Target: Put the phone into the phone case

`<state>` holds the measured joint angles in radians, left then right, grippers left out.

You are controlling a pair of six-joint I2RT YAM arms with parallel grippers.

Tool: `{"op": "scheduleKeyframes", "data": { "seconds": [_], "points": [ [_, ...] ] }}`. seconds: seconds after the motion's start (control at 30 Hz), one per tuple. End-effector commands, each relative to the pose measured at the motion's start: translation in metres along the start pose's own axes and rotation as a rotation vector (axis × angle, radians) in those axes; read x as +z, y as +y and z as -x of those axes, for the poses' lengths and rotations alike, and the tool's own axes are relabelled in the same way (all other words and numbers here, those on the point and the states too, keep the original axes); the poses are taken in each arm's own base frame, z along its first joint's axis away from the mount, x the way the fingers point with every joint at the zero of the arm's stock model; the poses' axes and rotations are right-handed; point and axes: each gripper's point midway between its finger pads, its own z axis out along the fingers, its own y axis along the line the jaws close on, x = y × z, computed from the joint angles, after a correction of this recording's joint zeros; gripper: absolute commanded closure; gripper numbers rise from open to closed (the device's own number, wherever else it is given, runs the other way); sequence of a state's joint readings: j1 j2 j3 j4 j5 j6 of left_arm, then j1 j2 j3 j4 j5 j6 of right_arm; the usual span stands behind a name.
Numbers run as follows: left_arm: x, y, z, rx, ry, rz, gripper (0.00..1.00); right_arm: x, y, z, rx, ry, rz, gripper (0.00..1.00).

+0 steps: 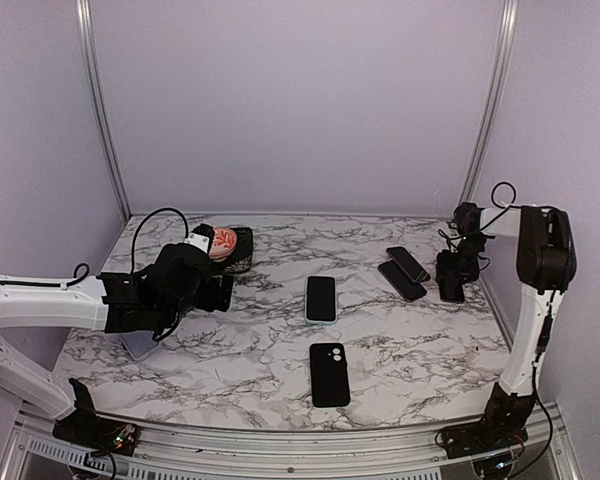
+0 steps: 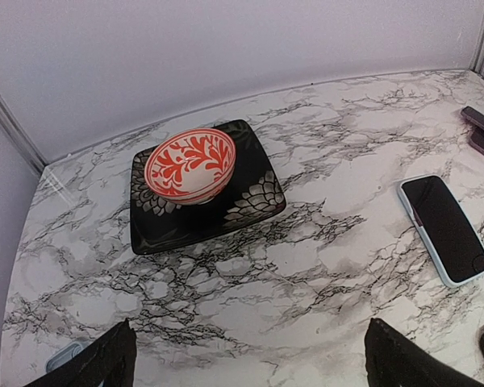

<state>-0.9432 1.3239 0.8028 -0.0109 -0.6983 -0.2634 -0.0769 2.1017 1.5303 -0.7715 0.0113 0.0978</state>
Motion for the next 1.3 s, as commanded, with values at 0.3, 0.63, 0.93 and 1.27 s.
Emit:
{"op": "scheduleKeyframes", "data": {
  "seconds": [0.3,0.63,0.93,1.27],
  "points": [
    [-0.002,0.005,-0.002,0.028,0.006,0.003,0.01,-0.054,0.014,0.005,-0.017,-0.112,-0.044,0.56],
    [-0.010,-0.108,-0.056,0.387,0.210,-0.454,0.13,-0.139,0.074,0.013,-0.060,-0.407,0.010,0.64],
    [-0.046,-0.198,-0.124,0.894,0.263,-0.682,0.32,-0.183,0.191,-0.055,-0.235,-0.492,0.220,0.71],
    [-0.060,-0.250,-0.183,1.045,0.368,-0.886,0.47,-0.196,0.247,-0.126,-0.293,-0.533,0.381,0.74]
  ]
}}
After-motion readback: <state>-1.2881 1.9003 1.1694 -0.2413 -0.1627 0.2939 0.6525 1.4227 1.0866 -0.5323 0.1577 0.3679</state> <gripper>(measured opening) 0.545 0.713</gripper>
